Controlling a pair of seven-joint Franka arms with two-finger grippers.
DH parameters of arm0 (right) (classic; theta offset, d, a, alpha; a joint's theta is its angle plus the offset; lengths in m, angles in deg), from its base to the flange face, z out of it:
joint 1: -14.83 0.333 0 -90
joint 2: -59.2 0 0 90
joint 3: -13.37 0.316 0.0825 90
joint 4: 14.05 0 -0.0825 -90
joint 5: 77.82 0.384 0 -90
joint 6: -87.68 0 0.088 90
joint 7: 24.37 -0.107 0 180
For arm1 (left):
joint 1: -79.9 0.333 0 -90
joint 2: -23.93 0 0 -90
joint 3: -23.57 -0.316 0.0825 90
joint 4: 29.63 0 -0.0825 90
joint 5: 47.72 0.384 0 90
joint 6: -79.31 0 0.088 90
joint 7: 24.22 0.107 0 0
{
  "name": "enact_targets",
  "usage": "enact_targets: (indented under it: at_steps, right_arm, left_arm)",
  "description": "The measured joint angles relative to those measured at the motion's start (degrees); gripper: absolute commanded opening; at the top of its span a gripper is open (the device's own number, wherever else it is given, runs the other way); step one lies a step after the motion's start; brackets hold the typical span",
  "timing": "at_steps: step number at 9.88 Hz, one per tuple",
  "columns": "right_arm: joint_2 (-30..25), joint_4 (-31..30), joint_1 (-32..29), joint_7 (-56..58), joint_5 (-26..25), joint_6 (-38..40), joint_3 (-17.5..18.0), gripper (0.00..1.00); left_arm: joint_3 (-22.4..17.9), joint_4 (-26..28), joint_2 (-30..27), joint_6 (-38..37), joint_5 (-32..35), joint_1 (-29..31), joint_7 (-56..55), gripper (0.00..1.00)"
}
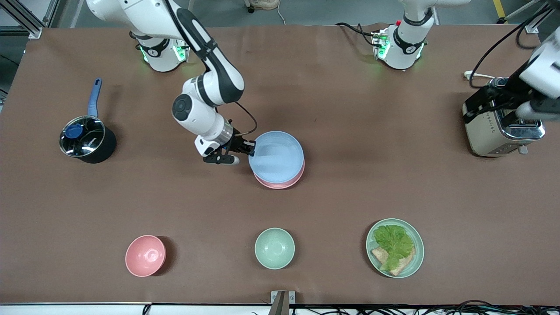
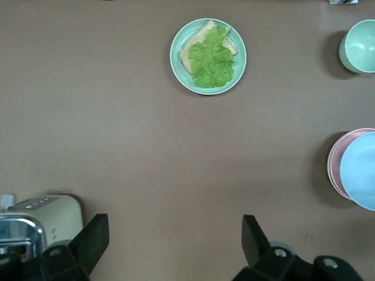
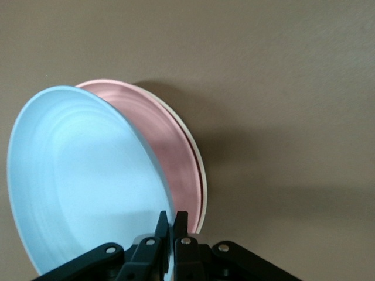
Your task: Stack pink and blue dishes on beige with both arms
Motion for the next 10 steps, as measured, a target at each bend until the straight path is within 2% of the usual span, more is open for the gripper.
enact_targets:
  at_steps: [2, 3, 4, 5, 7, 8, 10]
  right_arm:
    - [0.45, 0.03, 0.23, -0.22, 0.02, -0.61, -0.32, 0.08]
    - [0.63, 0.03, 0.22, -0.22, 0.03, -0.60, -0.57, 0.19]
    - [1.01, 0.03, 0.19, -0.21, 0.03, -0.58, -0.72, 0.56]
    - [1.24, 0.06, 0.01, -0.20, 0.03, -0.59, -0.94, 1.00]
    - [1.05, 1.06, -0.99, -0.20, 0.03, -0.67, -1.72, 1.00]
    - [0.11, 1.91, -1.29, -0.21, 0.03, -0.01, -3.24, 1.00]
    - [-5.31, 3.09, -1.55, 0.19, -2.09, 5.59, -10.65, 1.00]
  left_arm:
    - [0.11, -3.73, -0.54, -3.18, 2.67, 0.00, 0.00, 1.00]
    - [0.11, -8.40, 0.69, -8.12, 3.19, 0.00, -0.02, 1.00]
    - [0.15, -13.49, 2.70, -12.86, 3.46, 0.24, -0.12, 1.00]
    - [0.31, -16.78, 4.59, -15.17, 3.50, 0.86, -0.12, 1.00]
    - [2.69, -18.10, 6.11, -16.27, 3.49, 3.09, -0.75, 1.00]
    - [4.50, -18.11, 6.12, -16.65, 3.49, 4.44, -1.38, 1.00]
    - [5.27, -17.93, 6.09, -17.08, 3.49, 4.49, -1.74, 1.00]
